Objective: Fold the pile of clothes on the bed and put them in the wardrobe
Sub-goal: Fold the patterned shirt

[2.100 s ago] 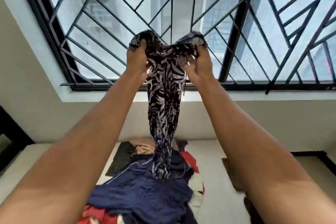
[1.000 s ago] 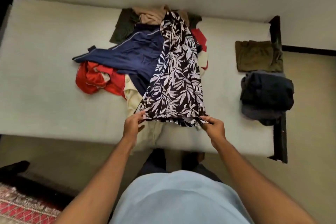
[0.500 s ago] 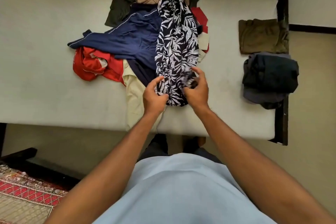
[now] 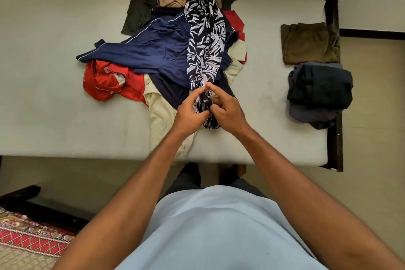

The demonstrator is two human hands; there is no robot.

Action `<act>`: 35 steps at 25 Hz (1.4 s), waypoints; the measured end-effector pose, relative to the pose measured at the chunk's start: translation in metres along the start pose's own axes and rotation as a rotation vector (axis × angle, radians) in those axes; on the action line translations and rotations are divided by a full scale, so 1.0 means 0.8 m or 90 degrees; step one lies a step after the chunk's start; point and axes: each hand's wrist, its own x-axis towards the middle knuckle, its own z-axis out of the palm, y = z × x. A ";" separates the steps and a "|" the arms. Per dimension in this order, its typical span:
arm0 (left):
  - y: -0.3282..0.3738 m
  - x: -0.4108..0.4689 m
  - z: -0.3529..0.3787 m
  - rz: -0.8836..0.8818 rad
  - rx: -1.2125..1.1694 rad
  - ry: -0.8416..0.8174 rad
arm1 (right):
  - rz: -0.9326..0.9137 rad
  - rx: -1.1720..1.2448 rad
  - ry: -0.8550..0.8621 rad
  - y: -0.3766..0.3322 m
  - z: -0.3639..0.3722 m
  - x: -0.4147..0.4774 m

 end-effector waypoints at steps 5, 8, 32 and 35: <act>0.032 0.009 0.008 0.052 0.051 -0.021 | 0.033 0.119 -0.026 0.010 -0.036 0.001; 0.048 0.017 0.009 0.039 0.039 0.015 | 0.042 0.230 0.109 0.012 -0.032 -0.017; 0.051 0.019 -0.028 -0.138 -0.234 0.116 | 0.340 -0.015 0.327 -0.013 -0.042 -0.019; 0.035 0.009 -0.023 -0.016 -0.119 0.130 | 0.307 -0.044 0.249 -0.022 -0.053 -0.033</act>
